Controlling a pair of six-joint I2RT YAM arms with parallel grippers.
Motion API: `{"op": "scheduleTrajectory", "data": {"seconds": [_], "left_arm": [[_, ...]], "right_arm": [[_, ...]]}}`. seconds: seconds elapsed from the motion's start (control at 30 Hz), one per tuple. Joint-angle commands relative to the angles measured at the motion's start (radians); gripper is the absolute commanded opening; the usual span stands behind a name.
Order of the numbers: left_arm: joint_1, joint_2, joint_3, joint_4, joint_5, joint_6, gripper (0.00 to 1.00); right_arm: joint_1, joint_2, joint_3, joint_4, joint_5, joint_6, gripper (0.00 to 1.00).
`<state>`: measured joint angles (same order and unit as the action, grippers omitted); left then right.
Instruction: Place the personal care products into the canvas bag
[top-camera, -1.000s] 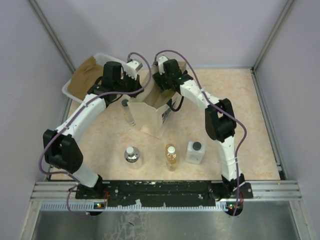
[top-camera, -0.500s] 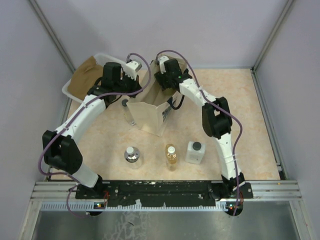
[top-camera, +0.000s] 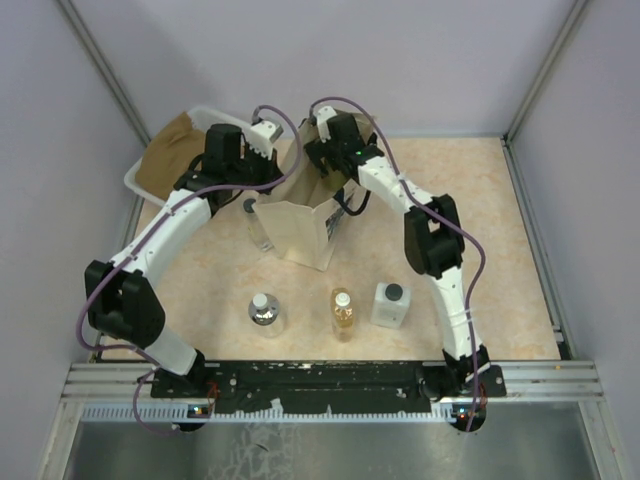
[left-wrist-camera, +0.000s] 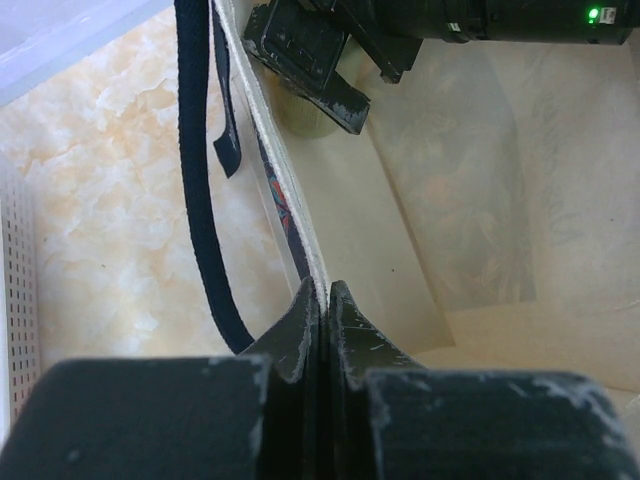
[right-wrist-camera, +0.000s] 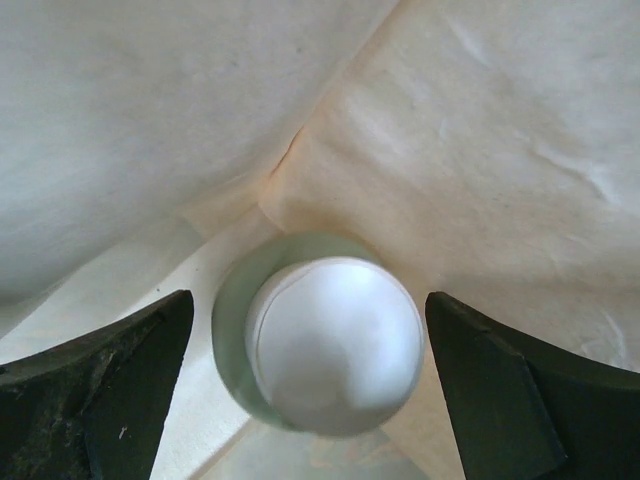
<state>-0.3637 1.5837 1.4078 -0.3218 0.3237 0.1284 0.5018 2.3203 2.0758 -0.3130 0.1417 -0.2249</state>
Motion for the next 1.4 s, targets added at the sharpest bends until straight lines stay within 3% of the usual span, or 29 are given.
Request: {"op": "scheduleTrajectory", "data": {"seconds": [0.0, 0.23, 0.37, 0.7, 1.03, 1.37], "left_arm": [[0.004, 0.021, 0.006, -0.024, 0.004, -0.013, 0.00], [0.003, 0.031, 0.003, -0.006, 0.005, -0.023, 0.00], [0.004, 0.046, 0.013, -0.006, 0.001, -0.020, 0.00], [0.005, 0.070, 0.080, -0.037, -0.043, -0.006, 0.00], [0.005, 0.082, 0.149, -0.070, -0.040, 0.005, 0.00], [0.005, 0.086, 0.144, -0.061, -0.018, -0.009, 0.00]], "right_arm": [[0.022, -0.146, 0.039, 0.076, 0.061, -0.053, 0.99], [0.063, -0.289, 0.076, -0.111, 0.048, 0.026, 0.99], [0.119, -0.453, -0.032, -0.184, 0.179, 0.062, 0.99], [0.133, -1.045, -0.651, -0.273, 0.170, 0.360, 0.99], [0.185, -1.225, -0.949, -0.373, 0.109, 0.424, 0.99], [0.312, -1.271, -1.011, -0.569, 0.107, 0.459, 0.99]]}}
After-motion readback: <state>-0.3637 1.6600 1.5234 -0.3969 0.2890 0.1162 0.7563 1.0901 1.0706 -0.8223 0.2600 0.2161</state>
